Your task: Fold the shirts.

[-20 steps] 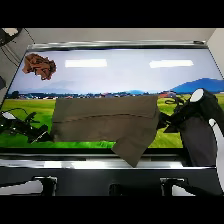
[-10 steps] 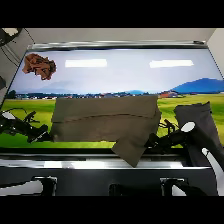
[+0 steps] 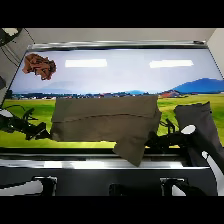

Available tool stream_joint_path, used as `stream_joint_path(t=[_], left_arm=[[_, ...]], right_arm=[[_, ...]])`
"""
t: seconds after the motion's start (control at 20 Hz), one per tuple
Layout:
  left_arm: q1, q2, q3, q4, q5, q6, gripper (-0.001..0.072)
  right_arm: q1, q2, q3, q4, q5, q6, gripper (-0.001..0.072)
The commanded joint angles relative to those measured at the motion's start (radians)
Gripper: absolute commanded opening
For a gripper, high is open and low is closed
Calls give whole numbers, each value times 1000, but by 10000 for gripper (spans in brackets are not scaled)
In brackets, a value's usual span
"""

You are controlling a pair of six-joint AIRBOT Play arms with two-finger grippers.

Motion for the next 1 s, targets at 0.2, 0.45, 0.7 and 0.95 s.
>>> stream_joint_path(t=[0.2, 0.45, 0.7, 0.95], left_arm=[[-78, -18, 287, -63, 29, -65, 22], [-112, -220, 540, -64, 53, -192, 23], [-170, -423, 739, -66, 76, -200, 24], [-194, -510, 761, -66, 45, -201, 28]], right_arm=[[-1, -109, 482, -70, -24, 54, 35], [0, -402, 818, -66, -69, 92, 36], [26, -563, 885, -61, -159, 94, 37], [58, -600, 885, -64, -186, 82, 41]])
